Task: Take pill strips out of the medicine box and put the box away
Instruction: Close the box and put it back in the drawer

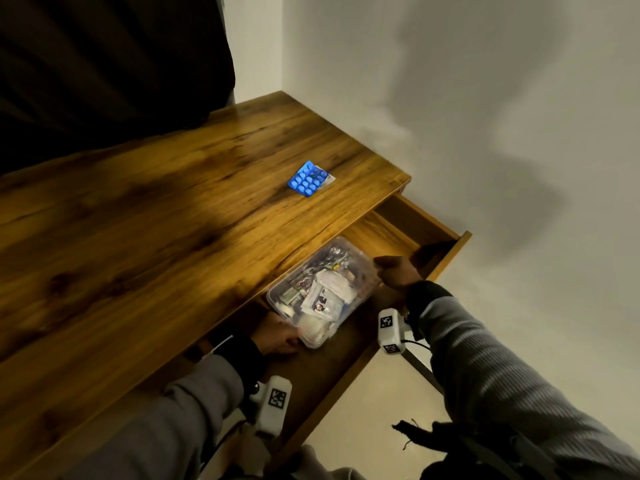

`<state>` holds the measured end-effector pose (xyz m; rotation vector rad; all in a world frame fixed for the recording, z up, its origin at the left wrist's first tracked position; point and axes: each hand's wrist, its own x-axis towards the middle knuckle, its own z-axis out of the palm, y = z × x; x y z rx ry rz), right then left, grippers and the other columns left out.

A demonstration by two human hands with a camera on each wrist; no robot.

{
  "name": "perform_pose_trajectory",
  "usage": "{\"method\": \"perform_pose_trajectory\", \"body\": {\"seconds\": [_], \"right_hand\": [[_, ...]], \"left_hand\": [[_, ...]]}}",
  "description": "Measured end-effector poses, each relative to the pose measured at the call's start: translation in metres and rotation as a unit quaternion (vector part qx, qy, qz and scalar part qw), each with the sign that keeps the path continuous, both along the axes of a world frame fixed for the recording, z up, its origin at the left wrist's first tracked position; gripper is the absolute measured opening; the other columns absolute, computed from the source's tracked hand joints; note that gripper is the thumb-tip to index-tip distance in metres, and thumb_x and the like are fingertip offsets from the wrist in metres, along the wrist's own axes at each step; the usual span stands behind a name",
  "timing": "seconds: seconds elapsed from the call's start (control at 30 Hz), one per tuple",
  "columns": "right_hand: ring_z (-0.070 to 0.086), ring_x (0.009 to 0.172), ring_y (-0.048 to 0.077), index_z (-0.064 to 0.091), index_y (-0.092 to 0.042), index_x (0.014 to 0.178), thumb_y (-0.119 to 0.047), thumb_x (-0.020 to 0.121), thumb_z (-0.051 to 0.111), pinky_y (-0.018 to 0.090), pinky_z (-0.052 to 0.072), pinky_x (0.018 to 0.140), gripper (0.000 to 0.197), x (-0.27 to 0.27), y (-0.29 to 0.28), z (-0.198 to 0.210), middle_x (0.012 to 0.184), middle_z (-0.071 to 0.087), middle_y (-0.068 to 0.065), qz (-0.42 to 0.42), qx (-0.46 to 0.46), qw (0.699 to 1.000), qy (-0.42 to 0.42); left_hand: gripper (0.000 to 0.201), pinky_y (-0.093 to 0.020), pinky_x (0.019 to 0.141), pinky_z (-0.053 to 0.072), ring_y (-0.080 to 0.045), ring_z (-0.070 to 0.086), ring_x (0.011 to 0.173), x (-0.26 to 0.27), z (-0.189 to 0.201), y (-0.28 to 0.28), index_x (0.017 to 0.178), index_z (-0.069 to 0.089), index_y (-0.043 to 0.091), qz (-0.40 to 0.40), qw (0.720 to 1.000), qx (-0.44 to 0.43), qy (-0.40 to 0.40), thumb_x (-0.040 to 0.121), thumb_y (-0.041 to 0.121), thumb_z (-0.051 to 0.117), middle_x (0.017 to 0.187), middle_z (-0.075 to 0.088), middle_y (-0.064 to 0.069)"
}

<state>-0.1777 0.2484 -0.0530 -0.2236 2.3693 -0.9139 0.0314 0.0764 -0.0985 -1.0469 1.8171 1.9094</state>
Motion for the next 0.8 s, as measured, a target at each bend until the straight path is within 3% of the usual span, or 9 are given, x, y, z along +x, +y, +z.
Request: {"method": "perform_pose_trajectory", "body": {"seconds": [0.1, 0.2, 0.3, 0.37, 0.43, 0.47, 0.6, 0.73, 0.8], "right_hand": [[0.052, 0.124, 0.025, 0.055, -0.011, 0.130, -0.002, 0.090, 0.053, 0.026, 0.039, 0.097, 0.041, 0.005, 0.002, -0.007, 0.137, 0.055, 0.009, 0.059, -0.005, 0.998, 0.024], [0.055, 0.121, 0.023, 0.061, -0.017, 0.120, -0.003, 0.089, 0.055, 0.039, 0.043, 0.106, 0.035, 0.015, 0.018, -0.007, 0.130, 0.059, 0.007, 0.143, -0.028, 0.986, 0.084], [0.065, 0.098, 0.012, 0.065, -0.032, 0.093, -0.009, 0.084, 0.066, 0.033, 0.053, 0.091, 0.025, 0.036, 0.043, 0.003, 0.103, 0.069, -0.001, 0.216, -0.063, 0.971, 0.079], [0.066, 0.086, 0.007, 0.066, -0.031, 0.089, -0.021, 0.074, 0.079, 0.025, 0.054, 0.081, 0.021, 0.050, 0.057, 0.012, 0.090, 0.069, -0.005, 0.311, -0.013, 0.949, 0.050], [0.066, 0.079, 0.002, 0.068, -0.024, 0.086, -0.022, 0.069, 0.082, 0.016, 0.052, 0.073, 0.022, 0.060, 0.061, 0.013, 0.082, 0.068, -0.011, 0.399, 0.059, 0.914, 0.052], [0.065, 0.076, 0.002, 0.068, -0.023, 0.083, -0.019, 0.068, 0.082, 0.018, 0.052, 0.072, 0.022, 0.064, 0.060, 0.011, 0.078, 0.067, -0.012, 0.410, 0.079, 0.906, 0.075], [0.064, 0.074, 0.009, 0.064, -0.026, 0.074, -0.015, 0.061, 0.082, 0.032, 0.053, 0.071, 0.024, 0.064, 0.051, 0.009, 0.075, 0.069, -0.007, 0.380, 0.102, 0.908, 0.147], [0.055, 0.069, 0.010, 0.060, -0.021, 0.069, -0.019, 0.063, 0.081, 0.028, 0.045, 0.066, 0.022, 0.062, 0.039, 0.009, 0.069, 0.061, -0.012, 0.377, 0.107, 0.902, 0.183], [0.054, 0.067, 0.010, 0.057, -0.021, 0.065, -0.018, 0.065, 0.079, 0.028, 0.044, 0.065, 0.022, 0.064, 0.030, 0.006, 0.067, 0.059, -0.013, 0.364, 0.089, 0.904, 0.206]], "left_hand": [[0.022, -0.021, 0.047, 0.052, -0.018, 0.056, 0.060, 0.001, -0.004, 0.001, 0.064, 0.055, 0.008, -0.021, 0.998, -0.051, 0.024, 0.083, -0.001, 0.060, 0.065, 0.056, -0.010], [0.027, -0.021, 0.048, 0.046, -0.018, 0.057, 0.057, 0.007, 0.000, 0.007, 0.058, 0.052, 0.018, -0.108, 0.972, -0.203, 0.056, 0.078, 0.014, 0.069, 0.059, 0.055, -0.002], [0.029, -0.025, 0.063, 0.047, -0.020, 0.062, 0.073, 0.016, 0.018, 0.029, 0.070, 0.056, 0.017, -0.203, 0.933, -0.272, 0.118, 0.067, 0.037, 0.077, 0.071, 0.059, -0.001], [0.045, -0.026, 0.067, 0.046, -0.018, 0.060, 0.077, 0.021, 0.028, 0.051, 0.082, 0.059, 0.014, -0.269, 0.909, -0.295, 0.120, 0.061, 0.049, 0.078, 0.079, 0.061, -0.001], [0.050, -0.032, 0.075, 0.050, -0.020, 0.059, 0.086, 0.024, 0.034, 0.068, 0.089, 0.059, 0.016, -0.341, 0.867, -0.352, 0.090, 0.059, 0.052, 0.076, 0.092, 0.063, -0.003], [0.047, -0.034, 0.078, 0.050, -0.022, 0.058, 0.090, 0.025, 0.035, 0.073, 0.091, 0.058, 0.017, -0.361, 0.849, -0.377, 0.078, 0.061, 0.049, 0.074, 0.097, 0.063, -0.004], [0.035, -0.033, 0.077, 0.050, -0.023, 0.057, 0.091, 0.026, 0.037, 0.077, 0.088, 0.056, 0.019, -0.330, 0.848, -0.407, 0.086, 0.060, 0.036, 0.070, 0.100, 0.061, -0.003], [0.039, -0.033, 0.078, 0.045, -0.018, 0.044, 0.100, 0.023, 0.037, 0.068, 0.089, 0.050, 0.022, -0.279, 0.823, -0.481, 0.122, 0.056, 0.030, 0.070, 0.101, 0.052, 0.000], [0.040, -0.031, 0.076, 0.039, -0.020, 0.045, 0.101, 0.023, 0.038, 0.059, 0.088, 0.051, 0.023, -0.246, 0.792, -0.538, 0.154, 0.051, 0.026, 0.067, 0.100, 0.051, 0.000]]}}
